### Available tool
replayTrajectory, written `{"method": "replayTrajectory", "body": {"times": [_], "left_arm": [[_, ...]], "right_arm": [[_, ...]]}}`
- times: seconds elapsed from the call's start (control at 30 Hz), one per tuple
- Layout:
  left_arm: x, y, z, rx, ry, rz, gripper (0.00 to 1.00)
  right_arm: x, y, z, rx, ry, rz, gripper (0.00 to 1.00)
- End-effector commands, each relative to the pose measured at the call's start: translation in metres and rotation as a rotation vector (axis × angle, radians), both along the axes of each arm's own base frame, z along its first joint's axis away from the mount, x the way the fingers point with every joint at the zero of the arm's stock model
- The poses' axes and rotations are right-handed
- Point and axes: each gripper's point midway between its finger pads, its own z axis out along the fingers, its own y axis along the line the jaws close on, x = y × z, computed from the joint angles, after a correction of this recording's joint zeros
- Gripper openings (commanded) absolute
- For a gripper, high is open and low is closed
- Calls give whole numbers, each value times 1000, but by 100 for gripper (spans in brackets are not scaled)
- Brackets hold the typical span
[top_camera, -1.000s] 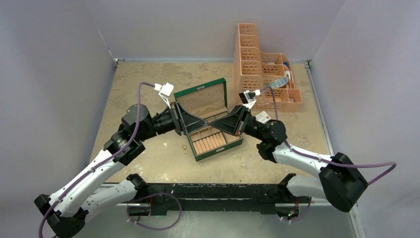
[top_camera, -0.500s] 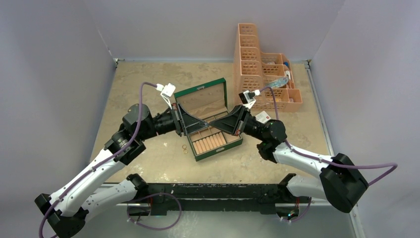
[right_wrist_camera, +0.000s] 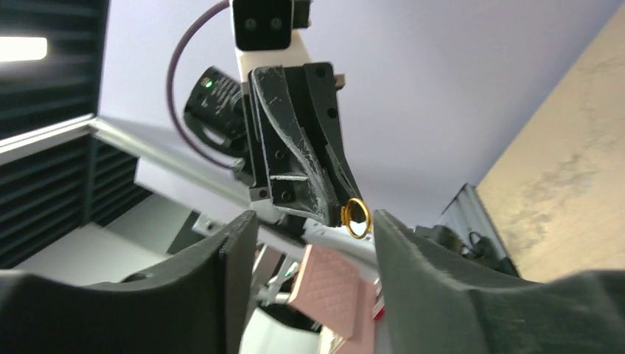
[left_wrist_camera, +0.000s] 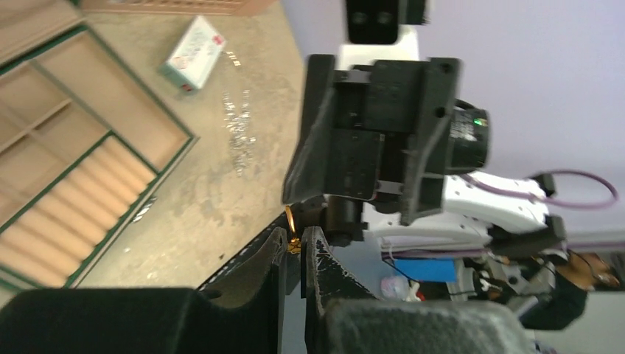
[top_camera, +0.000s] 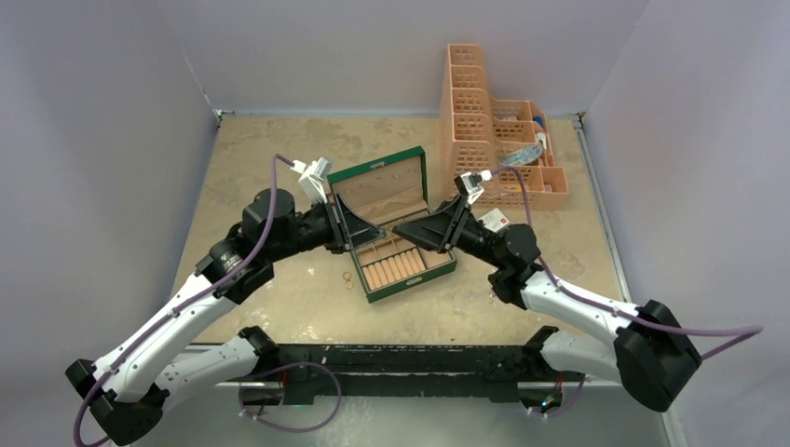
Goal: Organize the mixed jewelry
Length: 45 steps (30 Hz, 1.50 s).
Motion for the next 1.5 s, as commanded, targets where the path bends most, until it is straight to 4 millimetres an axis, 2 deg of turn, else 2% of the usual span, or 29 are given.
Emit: {"method": "replayTrajectory", "body": {"times": [0.0,0.13,0.27,0.53,0.77,1.0,1.47], "left_arm": [[14,17,-18,156,66,117,0],[19,14,-54,290,162,104,0],[23,13,-97,406,277,112,0],[32,22,-170,573,439,244,0],[21,23,-213,680,540,257,0],[25,23,-231,756,542,289,0],[39,20,-236,770,499,336,0]], "right_arm": [[26,-10,-15,-98,42,-173,65],[53,-22,-58,-291,161,-343,66],[66,-42,-88,-419,239,-480,64],[67,-62,-108,-500,261,-562,63],[67,-65,-118,-535,269,-576,62],[66,-66,-127,-551,277,-572,62],[63,-72,-125,-556,277,-590,61]]}}
